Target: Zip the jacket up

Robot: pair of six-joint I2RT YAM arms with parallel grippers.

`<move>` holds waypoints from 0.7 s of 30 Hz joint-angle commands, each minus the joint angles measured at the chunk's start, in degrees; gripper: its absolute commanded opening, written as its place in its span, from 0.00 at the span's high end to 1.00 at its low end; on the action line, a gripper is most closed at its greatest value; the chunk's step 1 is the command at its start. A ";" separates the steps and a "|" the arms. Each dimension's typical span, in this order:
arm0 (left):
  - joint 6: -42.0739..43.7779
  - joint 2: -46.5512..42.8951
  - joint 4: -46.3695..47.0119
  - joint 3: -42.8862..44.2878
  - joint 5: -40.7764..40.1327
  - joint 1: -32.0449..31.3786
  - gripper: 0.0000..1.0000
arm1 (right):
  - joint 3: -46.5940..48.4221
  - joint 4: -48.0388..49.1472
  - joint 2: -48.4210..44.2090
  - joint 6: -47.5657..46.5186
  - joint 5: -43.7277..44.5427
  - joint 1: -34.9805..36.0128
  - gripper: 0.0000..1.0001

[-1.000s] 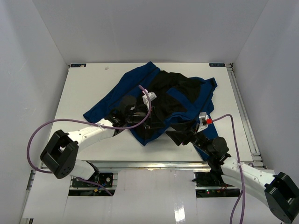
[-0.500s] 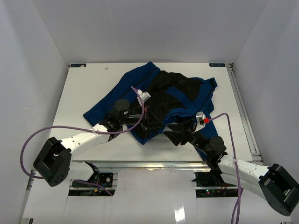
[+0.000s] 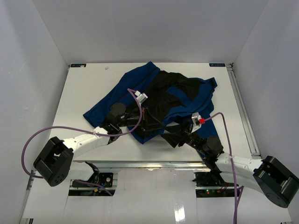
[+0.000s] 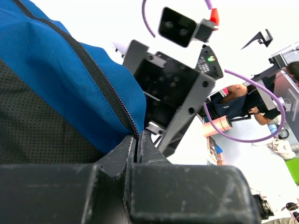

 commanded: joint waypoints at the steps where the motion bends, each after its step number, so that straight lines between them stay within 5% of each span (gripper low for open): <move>1: -1.92 -0.61 7.26 -0.57 2.54 -0.39 1.00 | -0.02 6.69 1.54 -0.03 0.31 0.67 0.36; 21: 0.78 -1.91 5.79 -0.91 2.12 -0.92 1.00 | 1.12 7.86 -0.79 -0.10 -1.61 1.89 0.33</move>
